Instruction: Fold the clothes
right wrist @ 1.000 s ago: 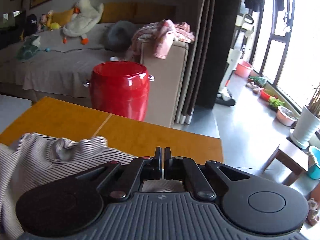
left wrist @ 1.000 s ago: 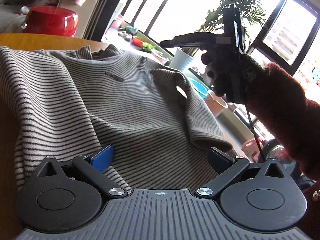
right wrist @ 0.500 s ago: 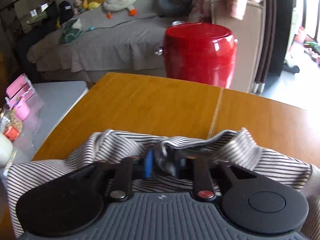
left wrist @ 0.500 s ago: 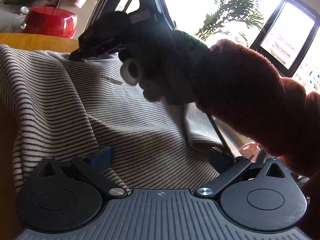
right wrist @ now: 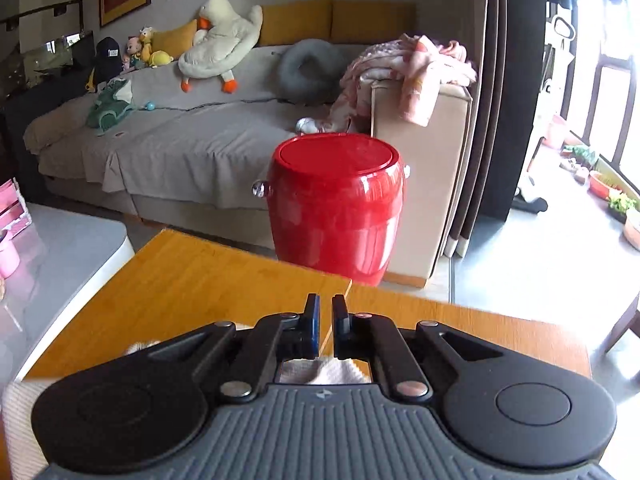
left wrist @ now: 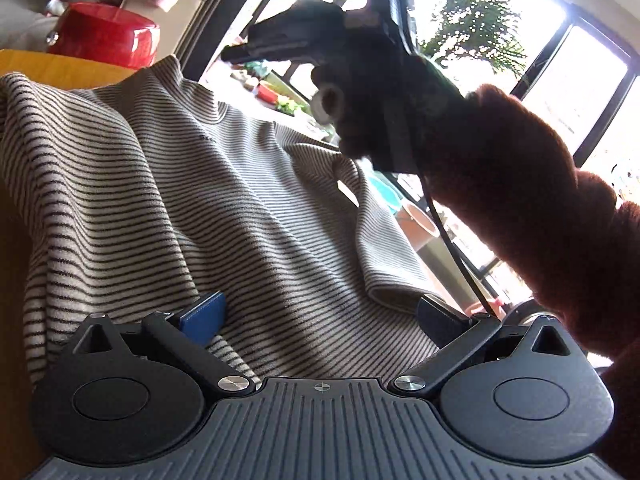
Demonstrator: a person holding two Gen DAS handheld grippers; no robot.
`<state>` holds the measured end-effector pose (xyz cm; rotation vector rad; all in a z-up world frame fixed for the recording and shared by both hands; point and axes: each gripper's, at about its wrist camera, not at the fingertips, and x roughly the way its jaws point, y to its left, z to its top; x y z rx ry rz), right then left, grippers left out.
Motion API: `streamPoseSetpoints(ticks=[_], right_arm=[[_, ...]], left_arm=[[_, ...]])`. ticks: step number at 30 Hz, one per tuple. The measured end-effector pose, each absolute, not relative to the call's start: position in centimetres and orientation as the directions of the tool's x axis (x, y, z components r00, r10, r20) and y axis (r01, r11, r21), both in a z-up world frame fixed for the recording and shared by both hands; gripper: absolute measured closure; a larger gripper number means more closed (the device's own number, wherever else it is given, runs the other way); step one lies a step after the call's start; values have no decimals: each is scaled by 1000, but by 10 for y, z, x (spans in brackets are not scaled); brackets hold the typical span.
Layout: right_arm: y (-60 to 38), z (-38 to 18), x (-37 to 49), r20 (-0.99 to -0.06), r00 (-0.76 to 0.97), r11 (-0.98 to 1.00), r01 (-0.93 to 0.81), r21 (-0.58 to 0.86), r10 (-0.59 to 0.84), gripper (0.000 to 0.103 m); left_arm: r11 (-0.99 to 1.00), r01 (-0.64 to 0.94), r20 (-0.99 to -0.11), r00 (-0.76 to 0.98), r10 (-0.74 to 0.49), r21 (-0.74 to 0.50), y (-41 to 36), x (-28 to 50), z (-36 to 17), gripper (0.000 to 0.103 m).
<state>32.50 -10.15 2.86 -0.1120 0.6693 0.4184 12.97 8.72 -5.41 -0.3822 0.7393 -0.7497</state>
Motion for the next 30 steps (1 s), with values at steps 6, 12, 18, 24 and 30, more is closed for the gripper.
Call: streamPoseSetpoints(ticks=[6,12,18,24,30], right_arm=[[-159,-11,248,-719,611,915,-394,87,332,83],[-197,-30,199,-693,670,936,-352,21,267,83],[-209,-35,180,-659,710,949,-316,16,248,80],[-222,-21,159,-642,726,958,-280,54,248,75],[-263,12,106,-582,756,954,-251,164,299,66]], left_arm=[[682,465,-462,507,-728,-564,89,132,-55,0],[737,460,-499,544,-674,-494,87,125,-49,0],[802,456,-542,591,-597,-387,82,113,-39,0],[853,444,-573,638,-515,-273,78,101,-30,0],[889,372,-563,689,-456,-266,77,103,-28,0]])
